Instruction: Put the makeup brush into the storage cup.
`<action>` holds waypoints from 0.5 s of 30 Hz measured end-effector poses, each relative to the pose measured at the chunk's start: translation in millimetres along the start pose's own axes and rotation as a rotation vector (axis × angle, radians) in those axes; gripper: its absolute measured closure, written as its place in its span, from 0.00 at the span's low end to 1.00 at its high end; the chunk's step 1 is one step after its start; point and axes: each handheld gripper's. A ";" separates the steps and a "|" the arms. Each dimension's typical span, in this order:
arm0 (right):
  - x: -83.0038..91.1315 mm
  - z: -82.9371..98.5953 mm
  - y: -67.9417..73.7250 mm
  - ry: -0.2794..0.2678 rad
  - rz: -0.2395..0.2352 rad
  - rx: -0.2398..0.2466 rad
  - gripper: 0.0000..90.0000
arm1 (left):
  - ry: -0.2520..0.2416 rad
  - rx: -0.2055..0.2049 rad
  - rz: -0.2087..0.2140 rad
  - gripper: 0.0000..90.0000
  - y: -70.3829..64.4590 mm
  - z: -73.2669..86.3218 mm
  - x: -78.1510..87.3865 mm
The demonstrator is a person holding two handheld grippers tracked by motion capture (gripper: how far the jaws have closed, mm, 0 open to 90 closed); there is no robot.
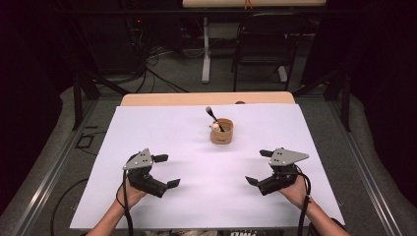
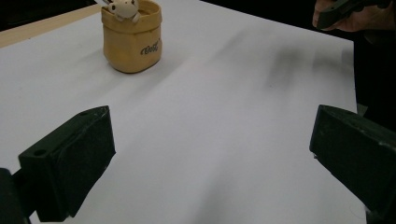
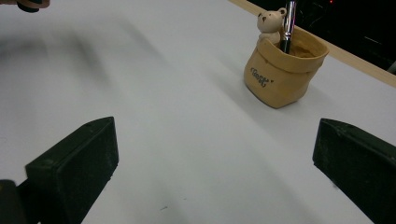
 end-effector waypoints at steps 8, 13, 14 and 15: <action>4.0 6.3 -0.2 0.006 0.009 -0.009 0.00 | 0.001 0.000 -0.003 0.00 0.1 1.7 1.3; 7.6 8.8 -0.9 -0.001 0.016 -0.018 0.00 | -0.002 -0.008 -0.010 0.00 0.8 3.0 4.3; 8.4 9.4 -1.0 0.002 0.018 -0.019 0.00 | -0.006 -0.003 -0.009 0.00 1.0 4.1 5.2; 8.8 10.2 -1.3 0.007 0.022 -0.018 0.00 | -0.006 -0.002 -0.009 0.00 1.5 4.8 6.3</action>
Point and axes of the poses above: each handheld gripper's, and its own axes: x roughly backward along the jaws, z roughly out of its underside, y roughly to its left, and after that the axes turned 13 degrees about x, right-handed
